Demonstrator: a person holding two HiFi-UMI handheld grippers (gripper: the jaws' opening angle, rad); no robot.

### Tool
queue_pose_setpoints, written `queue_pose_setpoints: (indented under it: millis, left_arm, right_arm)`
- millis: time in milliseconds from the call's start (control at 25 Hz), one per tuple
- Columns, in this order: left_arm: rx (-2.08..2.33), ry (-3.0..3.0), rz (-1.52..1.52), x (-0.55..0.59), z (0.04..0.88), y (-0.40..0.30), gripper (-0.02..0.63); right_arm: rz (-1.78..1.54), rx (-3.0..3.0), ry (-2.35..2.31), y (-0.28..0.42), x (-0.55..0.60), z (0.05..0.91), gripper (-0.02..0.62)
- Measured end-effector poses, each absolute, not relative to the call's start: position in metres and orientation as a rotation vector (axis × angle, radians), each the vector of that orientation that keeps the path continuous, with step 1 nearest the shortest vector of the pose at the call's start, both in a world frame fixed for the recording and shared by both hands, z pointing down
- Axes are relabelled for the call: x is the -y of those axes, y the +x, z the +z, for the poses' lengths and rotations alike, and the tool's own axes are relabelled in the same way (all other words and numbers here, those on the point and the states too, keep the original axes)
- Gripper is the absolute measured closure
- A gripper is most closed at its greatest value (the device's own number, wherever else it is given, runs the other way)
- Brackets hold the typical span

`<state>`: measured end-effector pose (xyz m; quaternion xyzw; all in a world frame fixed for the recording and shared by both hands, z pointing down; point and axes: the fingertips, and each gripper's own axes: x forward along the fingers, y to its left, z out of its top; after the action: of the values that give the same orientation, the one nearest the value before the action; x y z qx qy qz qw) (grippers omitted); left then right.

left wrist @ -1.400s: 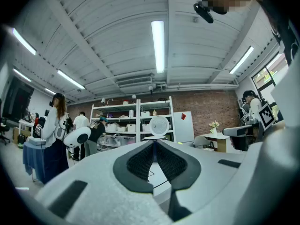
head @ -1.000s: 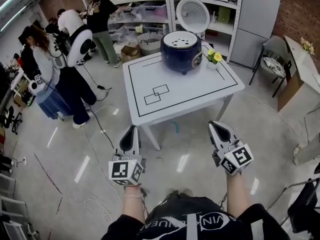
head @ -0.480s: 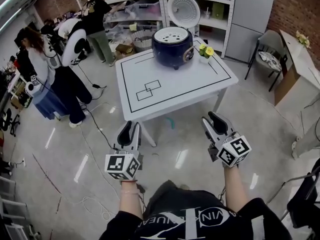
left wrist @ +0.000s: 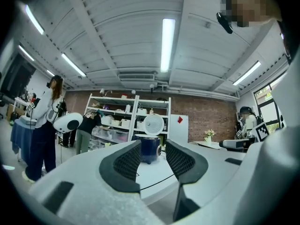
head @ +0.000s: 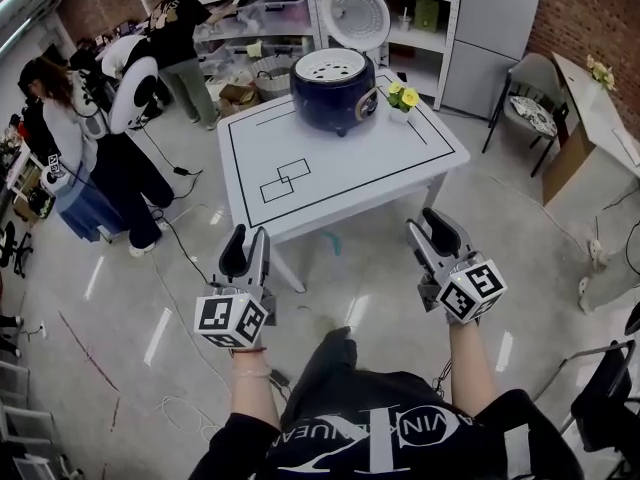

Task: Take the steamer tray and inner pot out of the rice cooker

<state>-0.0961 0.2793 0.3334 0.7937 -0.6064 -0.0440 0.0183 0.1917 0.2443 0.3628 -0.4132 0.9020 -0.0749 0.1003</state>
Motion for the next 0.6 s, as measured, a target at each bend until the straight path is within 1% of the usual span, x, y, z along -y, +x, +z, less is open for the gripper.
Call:
queue_pose_setpoints:
  millis: [240,600]
  left_arm:
    - [1.823,2.489,-0.116,-0.213,0.35,-0.102,0.468]
    - [1.781,2.487,-0.11,-0.11,0.351,-0.141,0.468]
  right_arm:
    - [-0.262,-2.685,-1.233,0.169,-0.185,0.38,0.433]
    - [-0.291,-2.712,-1.255,0.124,-0.088,0.383,0.433]
